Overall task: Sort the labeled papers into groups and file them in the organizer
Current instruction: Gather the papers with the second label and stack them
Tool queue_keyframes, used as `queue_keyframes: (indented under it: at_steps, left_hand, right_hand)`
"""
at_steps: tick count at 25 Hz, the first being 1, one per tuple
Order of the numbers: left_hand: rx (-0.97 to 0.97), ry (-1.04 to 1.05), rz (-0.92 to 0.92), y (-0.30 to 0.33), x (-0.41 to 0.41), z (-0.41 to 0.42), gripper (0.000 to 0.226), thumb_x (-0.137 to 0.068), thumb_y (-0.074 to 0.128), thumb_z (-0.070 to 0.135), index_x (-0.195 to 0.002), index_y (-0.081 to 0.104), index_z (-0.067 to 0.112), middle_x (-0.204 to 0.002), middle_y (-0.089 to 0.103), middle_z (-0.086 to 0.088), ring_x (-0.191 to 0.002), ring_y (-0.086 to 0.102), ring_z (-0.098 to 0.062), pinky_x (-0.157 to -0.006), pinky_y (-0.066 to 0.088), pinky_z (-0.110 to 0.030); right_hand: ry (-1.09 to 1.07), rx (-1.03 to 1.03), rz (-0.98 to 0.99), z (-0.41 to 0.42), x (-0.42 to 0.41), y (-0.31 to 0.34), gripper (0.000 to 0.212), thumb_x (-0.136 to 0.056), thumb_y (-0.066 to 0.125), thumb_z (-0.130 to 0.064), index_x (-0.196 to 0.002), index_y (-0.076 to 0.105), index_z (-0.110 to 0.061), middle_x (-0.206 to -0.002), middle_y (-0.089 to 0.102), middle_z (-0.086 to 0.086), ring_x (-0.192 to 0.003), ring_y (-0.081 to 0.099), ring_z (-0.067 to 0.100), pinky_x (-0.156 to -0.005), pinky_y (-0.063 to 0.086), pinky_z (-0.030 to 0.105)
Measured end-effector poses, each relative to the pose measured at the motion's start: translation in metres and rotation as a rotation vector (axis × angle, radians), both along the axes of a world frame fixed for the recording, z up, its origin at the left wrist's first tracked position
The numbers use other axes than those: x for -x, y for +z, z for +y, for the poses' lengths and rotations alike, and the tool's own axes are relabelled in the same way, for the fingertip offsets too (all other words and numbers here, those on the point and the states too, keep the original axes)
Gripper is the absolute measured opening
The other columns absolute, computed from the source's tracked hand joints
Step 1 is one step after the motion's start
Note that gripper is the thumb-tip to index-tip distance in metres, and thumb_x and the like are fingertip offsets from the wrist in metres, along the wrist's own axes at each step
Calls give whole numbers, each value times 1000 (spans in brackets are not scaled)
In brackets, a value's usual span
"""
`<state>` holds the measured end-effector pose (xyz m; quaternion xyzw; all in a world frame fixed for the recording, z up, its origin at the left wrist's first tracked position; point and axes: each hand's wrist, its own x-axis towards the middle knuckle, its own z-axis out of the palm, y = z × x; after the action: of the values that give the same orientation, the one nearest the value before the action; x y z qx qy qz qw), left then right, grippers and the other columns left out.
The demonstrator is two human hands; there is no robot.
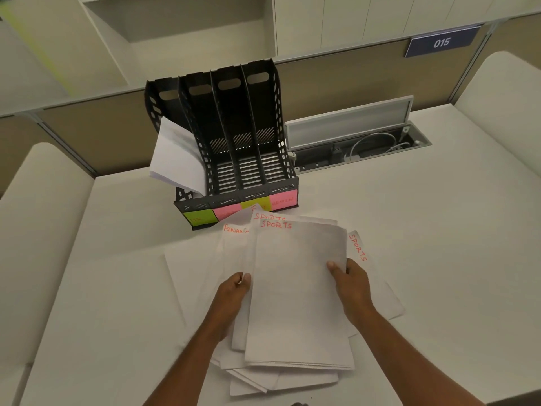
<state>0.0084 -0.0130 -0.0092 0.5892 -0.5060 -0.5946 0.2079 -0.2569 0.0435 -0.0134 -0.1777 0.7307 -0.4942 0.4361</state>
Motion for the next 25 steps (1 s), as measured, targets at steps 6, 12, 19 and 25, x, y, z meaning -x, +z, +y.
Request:
queue_keyframes:
  at_steps: [6, 12, 19, 25]
  left_hand:
    - [-5, 139, 49, 2, 1, 5, 27, -91, 70, 12, -107, 67, 34, -106, 77, 4, -92, 75, -16, -79, 62, -35]
    - [-49, 211, 99, -6, -8, 16, 28, -89, 69, 0, -107, 71, 21, -98, 80, -2, -89, 77, -25, -79, 61, -42]
    - [60, 160, 52, -2, -9, 25, 27, -88, 71, 5, -100, 72, 29, -95, 80, 6, -96, 74, -18, -81, 58, -28]
    - [258, 18, 5, 22, -9, 18, 57, -91, 68, 27, -143, 44, 25, -132, 61, 5, -116, 62, -14, -96, 54, -36]
  right_hand:
    - [64, -46, 655, -2, 13, 6, 40, -91, 71, -24, -123, 60, -3, -120, 62, 17, -114, 56, 35, -90, 46, 37]
    - [291, -653, 583, -2, 90, 4, 48, -81, 74, -37, -121, 58, -14, -123, 62, 11, -118, 52, 35, -97, 40, 45]
    - [269, -453, 477, -10, 75, 5, 54, -80, 76, -15, -129, 56, -10, -126, 60, 19, -108, 59, 34, -85, 48, 34]
    - [519, 36, 745, -30, 69, 88, 26, -85, 67, -6, -85, 75, -31, -78, 71, -19, -72, 64, -3, -59, 40, 5]
